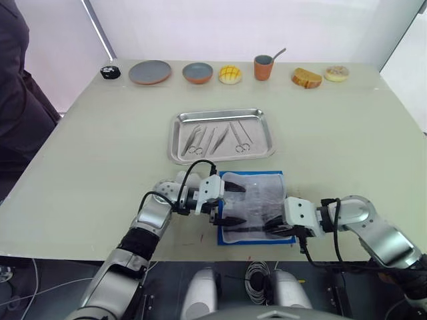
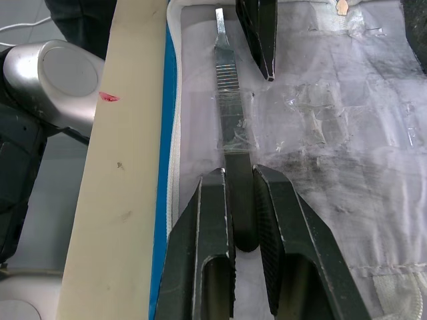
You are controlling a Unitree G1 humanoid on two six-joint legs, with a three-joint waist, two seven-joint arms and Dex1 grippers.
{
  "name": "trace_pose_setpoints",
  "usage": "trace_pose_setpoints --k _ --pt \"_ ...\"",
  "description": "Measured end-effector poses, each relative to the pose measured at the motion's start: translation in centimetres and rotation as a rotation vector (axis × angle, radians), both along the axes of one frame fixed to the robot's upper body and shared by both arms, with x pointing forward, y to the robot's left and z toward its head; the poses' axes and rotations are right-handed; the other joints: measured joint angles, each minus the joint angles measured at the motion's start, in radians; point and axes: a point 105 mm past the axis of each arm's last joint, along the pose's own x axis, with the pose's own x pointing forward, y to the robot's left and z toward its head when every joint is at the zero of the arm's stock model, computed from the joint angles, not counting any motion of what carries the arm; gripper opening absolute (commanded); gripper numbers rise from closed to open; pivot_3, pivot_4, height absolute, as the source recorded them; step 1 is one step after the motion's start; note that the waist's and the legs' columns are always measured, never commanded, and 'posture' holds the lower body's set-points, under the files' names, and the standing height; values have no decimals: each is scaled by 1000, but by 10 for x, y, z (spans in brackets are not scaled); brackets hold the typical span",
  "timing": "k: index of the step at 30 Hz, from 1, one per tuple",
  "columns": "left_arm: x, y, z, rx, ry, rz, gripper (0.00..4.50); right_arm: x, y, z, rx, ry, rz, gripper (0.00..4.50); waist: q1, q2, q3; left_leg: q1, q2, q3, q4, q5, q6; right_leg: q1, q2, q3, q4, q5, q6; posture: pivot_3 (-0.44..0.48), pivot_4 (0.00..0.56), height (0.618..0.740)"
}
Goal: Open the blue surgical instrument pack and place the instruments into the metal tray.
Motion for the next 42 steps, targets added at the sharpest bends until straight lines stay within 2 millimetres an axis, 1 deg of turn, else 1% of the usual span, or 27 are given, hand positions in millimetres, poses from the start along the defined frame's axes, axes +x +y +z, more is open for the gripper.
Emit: trace_pose_setpoints --k 8,21,39,42 --pt "1 -2 0 -4 0 8 4500 1 -1 5 -15 21 -10 67 1 0 0 -1 0 0 0 0 0 0 0 0 0 0 0 0 150 740" --pt "0 -7 0 -9 1 5 4500 7 -8 27 -109 -21 4 67 2 1 1 -2 0 0 1 0 0 -1 0 0 0 0 0 0 150 740" --pt "2 -8 0 -8 -1 10 4500 11 -24 36 -200 -63 34 67 2 1 2 -3 0 -1 1 0 0 -1 0 0 -1 0 0 0 150 740" --pt "2 -8 0 -8 -1 9 4500 12 -33 40 -225 -80 38 67 3 1 2 -3 0 0 1 0 0 -1 0 0 -1 0 0 0 150 740"
